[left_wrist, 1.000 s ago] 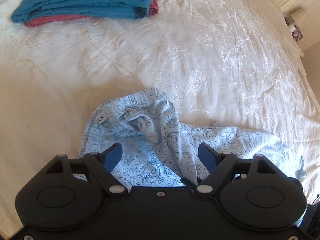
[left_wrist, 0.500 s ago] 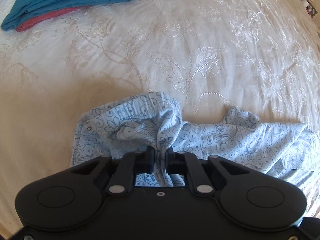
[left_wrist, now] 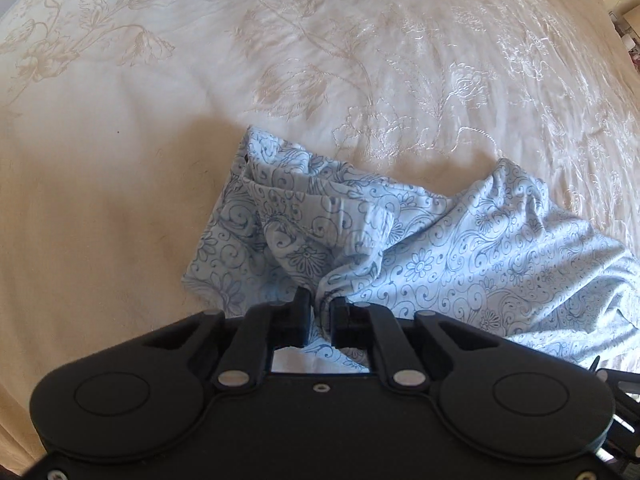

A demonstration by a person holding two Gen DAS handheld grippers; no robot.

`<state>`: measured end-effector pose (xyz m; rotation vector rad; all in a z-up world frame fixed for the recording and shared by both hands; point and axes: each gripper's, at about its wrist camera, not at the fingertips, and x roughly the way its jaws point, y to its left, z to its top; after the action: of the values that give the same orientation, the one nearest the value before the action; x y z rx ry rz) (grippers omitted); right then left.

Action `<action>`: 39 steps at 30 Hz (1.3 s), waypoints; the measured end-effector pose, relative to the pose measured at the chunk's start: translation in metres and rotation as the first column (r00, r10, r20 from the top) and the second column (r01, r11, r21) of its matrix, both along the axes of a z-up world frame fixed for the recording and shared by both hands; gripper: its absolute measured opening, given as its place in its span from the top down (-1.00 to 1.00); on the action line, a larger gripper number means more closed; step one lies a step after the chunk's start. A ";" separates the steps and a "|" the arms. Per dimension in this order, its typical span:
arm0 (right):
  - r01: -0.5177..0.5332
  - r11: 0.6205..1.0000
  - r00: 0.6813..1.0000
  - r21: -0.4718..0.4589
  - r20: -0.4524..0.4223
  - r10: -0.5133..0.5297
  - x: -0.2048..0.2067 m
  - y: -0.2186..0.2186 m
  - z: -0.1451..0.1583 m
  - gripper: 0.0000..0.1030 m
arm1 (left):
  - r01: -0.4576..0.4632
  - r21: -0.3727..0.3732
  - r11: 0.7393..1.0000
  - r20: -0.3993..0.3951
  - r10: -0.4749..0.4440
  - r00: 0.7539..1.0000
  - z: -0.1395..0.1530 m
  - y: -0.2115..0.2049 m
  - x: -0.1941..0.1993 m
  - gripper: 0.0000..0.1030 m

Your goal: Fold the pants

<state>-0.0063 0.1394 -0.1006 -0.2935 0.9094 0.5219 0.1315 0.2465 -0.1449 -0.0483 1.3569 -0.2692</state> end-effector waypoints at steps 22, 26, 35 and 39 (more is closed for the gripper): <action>0.958 0.062 0.169 0.282 -0.375 -0.911 -0.119 -0.286 -0.023 0.65 | -0.031 0.036 0.999 0.064 0.029 0.998 0.008 0.005 -0.013 0.75; 0.945 -0.092 0.070 0.313 -0.469 -0.880 -0.112 -0.320 -0.045 0.65 | -0.058 0.056 0.997 0.069 0.054 0.996 0.009 0.003 -0.013 0.75; 0.922 -0.249 -0.009 0.298 -0.626 -0.779 -0.110 -0.346 -0.080 0.65 | -0.113 0.088 0.990 0.083 0.106 0.991 0.015 -0.002 -0.014 0.75; 0.900 -0.282 -0.018 0.334 -0.616 -0.788 -0.110 -0.350 -0.078 0.65 | -0.128 0.095 0.987 0.087 0.120 0.989 0.018 -0.004 -0.014 0.75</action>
<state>-0.1166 -0.2105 -0.1790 1.2449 0.7310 -0.6417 0.1172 0.2428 -0.1273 -0.0370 1.2791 -0.0971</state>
